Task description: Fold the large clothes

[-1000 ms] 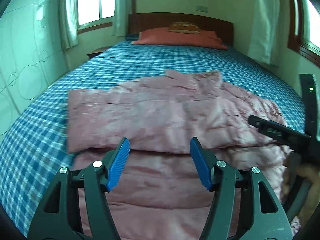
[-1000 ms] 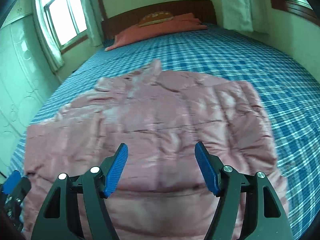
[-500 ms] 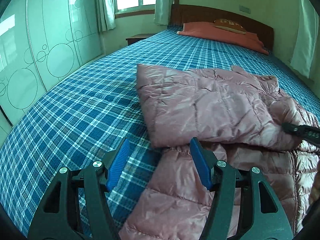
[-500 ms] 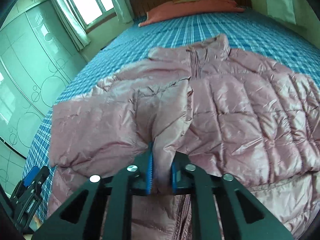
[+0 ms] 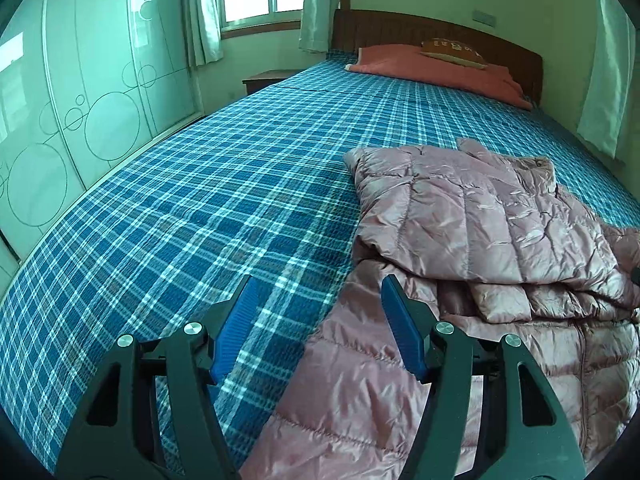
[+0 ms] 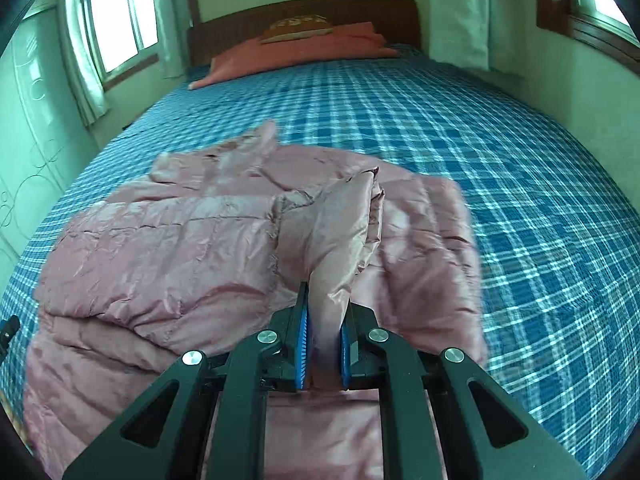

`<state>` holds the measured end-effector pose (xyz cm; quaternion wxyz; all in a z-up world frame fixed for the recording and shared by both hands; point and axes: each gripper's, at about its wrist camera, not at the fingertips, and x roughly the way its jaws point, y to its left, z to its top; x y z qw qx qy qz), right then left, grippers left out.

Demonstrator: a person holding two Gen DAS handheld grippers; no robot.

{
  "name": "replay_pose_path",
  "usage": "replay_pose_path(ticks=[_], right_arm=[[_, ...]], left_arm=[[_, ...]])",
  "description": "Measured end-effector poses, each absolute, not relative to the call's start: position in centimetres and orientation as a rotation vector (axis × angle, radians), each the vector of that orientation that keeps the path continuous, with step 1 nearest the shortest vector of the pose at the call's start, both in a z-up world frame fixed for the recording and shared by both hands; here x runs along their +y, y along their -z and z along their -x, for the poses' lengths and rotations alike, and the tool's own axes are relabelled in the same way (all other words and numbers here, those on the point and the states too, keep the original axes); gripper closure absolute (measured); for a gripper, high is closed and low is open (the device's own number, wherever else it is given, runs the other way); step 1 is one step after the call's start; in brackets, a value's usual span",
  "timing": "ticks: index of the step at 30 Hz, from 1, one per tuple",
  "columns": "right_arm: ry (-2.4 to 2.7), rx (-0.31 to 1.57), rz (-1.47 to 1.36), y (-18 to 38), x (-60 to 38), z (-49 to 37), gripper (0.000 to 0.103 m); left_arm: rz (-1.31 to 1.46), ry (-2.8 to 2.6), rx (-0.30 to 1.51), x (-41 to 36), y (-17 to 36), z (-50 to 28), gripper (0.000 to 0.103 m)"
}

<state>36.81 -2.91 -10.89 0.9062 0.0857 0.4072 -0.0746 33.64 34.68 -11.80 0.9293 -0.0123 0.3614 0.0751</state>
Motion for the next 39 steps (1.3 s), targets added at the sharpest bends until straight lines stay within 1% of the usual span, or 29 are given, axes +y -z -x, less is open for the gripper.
replay_pose_path(ticks=[1, 3, 5, 8, 9, 11, 15, 17, 18, 19, 22, 24, 27, 29, 31, 35, 37, 39], right_arm=[[0.150, 0.855, -0.192, 11.1, -3.6, -36.8, 0.088], [0.163, 0.860, -0.219, 11.1, -4.3, -36.7, 0.076], [0.212, 0.802, -0.229, 10.1, -4.8, -35.8, 0.070], [0.233, 0.712, -0.239, 8.5, -4.2, -35.6, 0.069], [0.222, 0.709, -0.228, 8.4, -4.0, -36.1, 0.069], [0.199, 0.732, -0.190, 8.9, -3.4, -38.0, 0.069], [0.178, 0.819, -0.167, 11.8, -2.5, -41.9, 0.069], [0.174, 0.880, -0.148, 13.8, -2.6, -43.5, 0.069], [0.163, 0.896, -0.143, 14.4, -2.7, -43.8, 0.069], [0.163, 0.891, -0.136, 14.3, -2.5, -44.0, 0.069], [0.165, 0.886, -0.136, 12.8, -2.3, -43.2, 0.069], [0.152, 0.840, -0.134, 11.5, -2.0, -41.4, 0.069], [0.155, 0.831, -0.098, 12.1, -1.2, -39.5, 0.069], [0.152, 0.873, -0.075, 14.3, -1.0, -39.8, 0.068], [0.149, 0.863, -0.076, 14.6, -1.1, -39.7, 0.067], [0.137, 0.859, -0.128, 12.7, -1.5, -38.6, 0.067], [0.130, 0.840, -0.150, 12.1, -1.8, -36.7, 0.064], [0.135, 0.821, -0.171, 11.3, -2.2, -34.1, 0.054]], left_arm=[[0.018, -0.149, 0.746, 34.3, 11.9, -34.0, 0.039], [0.017, -0.141, 0.753, 33.5, 12.1, -34.9, 0.039], [0.014, -0.136, 0.751, 32.7, 12.1, -36.2, 0.039], [0.017, -0.139, 0.735, 31.9, 11.8, -38.4, 0.039], [0.022, -0.139, 0.732, 31.5, 11.6, -39.4, 0.039], [0.031, -0.135, 0.733, 31.0, 11.6, -41.2, 0.039], [0.005, -0.165, 0.762, 30.0, 12.9, -44.6, 0.039], [-0.020, -0.180, 0.836, 29.8, 14.8, -46.3, 0.039], [-0.026, -0.170, 0.886, 29.9, 15.8, -47.0, 0.036], [-0.018, -0.156, 0.909, 29.9, 16.5, -47.4, 0.036], [0.008, -0.175, 0.891, 30.2, 15.5, -46.9, 0.036], [0.036, -0.184, 0.834, 30.7, 14.1, -45.4, 0.036], [0.061, -0.161, 0.776, 30.8, 13.4, -43.3, 0.036], [0.003, -0.159, 0.839, 29.9, 15.1, -43.9, 0.036], [-0.008, -0.135, 0.913, 29.7, 17.1, -44.6, 0.034], [0.048, -0.137, 0.903, 30.2, 15.9, -43.9, 0.033], [0.054, -0.117, 0.900, 30.4, 15.2, -42.5, 0.033], [0.061, -0.105, 0.899, 31.4, 14.6, -40.5, 0.033]])
